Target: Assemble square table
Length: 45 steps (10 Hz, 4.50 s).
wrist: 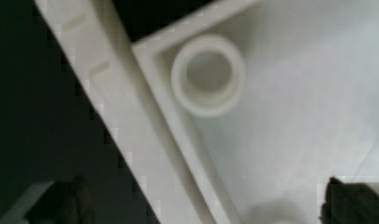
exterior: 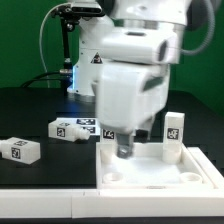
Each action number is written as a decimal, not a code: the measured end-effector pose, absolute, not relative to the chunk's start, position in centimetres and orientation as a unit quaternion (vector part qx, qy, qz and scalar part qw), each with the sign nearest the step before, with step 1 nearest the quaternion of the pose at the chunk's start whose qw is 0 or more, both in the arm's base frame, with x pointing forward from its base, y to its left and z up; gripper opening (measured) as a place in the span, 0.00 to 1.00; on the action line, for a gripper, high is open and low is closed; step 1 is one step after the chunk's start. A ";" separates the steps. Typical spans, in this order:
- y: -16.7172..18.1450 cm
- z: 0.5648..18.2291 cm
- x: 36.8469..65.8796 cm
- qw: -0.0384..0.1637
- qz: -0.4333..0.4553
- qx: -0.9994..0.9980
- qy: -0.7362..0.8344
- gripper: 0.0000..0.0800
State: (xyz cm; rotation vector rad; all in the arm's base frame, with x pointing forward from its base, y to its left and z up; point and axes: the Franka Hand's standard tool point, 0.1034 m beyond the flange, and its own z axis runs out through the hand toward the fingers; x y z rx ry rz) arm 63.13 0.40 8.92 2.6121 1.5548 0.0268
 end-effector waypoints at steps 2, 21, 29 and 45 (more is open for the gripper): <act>-2.8 10.7 62.0 0.049 0.002 0.892 0.448 0.81; -13.3 7.2 52.9 0.028 -0.036 0.889 0.455 0.81; -15.4 0.9 47.3 0.024 -0.045 0.884 0.465 0.65; -20.2 0.8 38.6 0.019 -0.060 0.994 0.087 0.34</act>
Offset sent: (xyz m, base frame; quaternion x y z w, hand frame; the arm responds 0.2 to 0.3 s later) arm 0.0000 0.0000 0.0000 0.0000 0.0000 0.0000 1.0000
